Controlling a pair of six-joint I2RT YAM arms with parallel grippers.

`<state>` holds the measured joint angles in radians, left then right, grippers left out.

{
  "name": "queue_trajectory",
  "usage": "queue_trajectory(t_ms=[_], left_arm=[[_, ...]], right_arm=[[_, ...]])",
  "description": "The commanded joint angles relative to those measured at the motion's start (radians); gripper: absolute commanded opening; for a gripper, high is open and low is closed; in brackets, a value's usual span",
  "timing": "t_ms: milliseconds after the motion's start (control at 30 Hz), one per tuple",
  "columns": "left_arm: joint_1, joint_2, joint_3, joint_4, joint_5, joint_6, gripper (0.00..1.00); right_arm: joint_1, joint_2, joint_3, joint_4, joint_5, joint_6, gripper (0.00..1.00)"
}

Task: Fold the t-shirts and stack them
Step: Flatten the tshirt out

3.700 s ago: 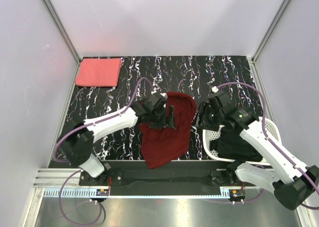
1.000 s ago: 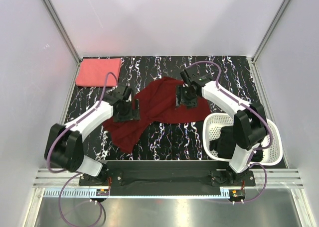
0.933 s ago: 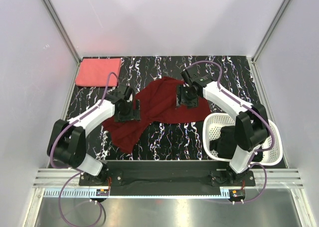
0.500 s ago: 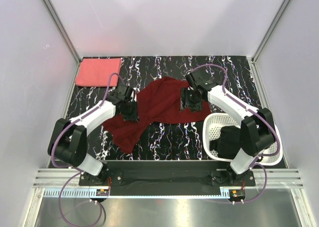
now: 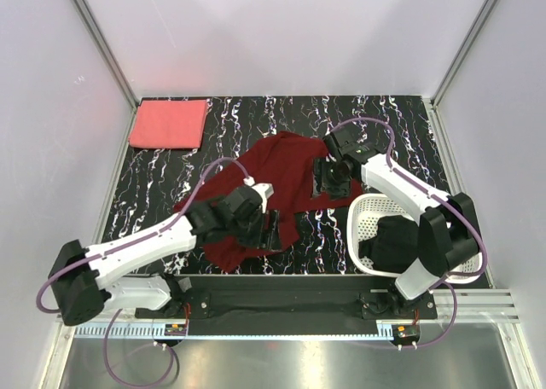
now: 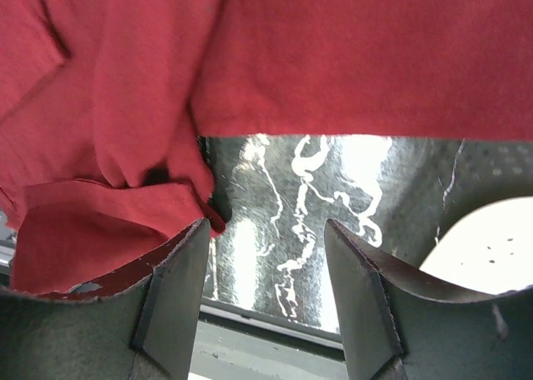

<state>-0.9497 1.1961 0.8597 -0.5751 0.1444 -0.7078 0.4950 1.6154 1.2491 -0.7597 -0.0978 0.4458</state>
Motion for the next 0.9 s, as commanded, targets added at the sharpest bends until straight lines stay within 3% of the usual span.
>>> queue_trajectory(t_ms=[0, 100, 200, 300, 400, 533, 633, 867], left_arm=[[0.015, -0.107, 0.005, -0.11, -0.144, -0.065, 0.72], [0.08, -0.179, -0.008, -0.152, -0.192, -0.052, 0.76], [0.224, -0.199, -0.033, -0.125, -0.103, 0.0, 0.72], [0.288, -0.129, -0.042, -0.095, -0.005, 0.019, 0.72], [0.307, -0.05, -0.073, -0.094, 0.018, -0.025, 0.7], [0.339, -0.038, -0.138, 0.0, 0.001, -0.082, 0.52], [0.368, 0.017, -0.148, -0.011, -0.012, -0.111, 0.44], [0.385, 0.103, -0.146, 0.02, -0.008, -0.15, 0.48]], right_arm=[[-0.021, -0.055, -0.028, 0.005, 0.0, 0.011, 0.65], [-0.023, -0.061, -0.05, 0.008, -0.019, 0.019, 0.64], [-0.022, -0.072, -0.063, 0.022, -0.036, 0.034, 0.64], [-0.022, -0.074, -0.057, 0.014, -0.042, 0.031, 0.64], [-0.024, -0.08, -0.045, 0.007, -0.029, 0.019, 0.64], [-0.023, -0.092, -0.033, 0.0, -0.026, 0.013, 0.64], [-0.024, -0.097, -0.034, -0.003, -0.026, 0.013, 0.64], [-0.024, -0.101, -0.036, -0.012, -0.02, 0.002, 0.63]])
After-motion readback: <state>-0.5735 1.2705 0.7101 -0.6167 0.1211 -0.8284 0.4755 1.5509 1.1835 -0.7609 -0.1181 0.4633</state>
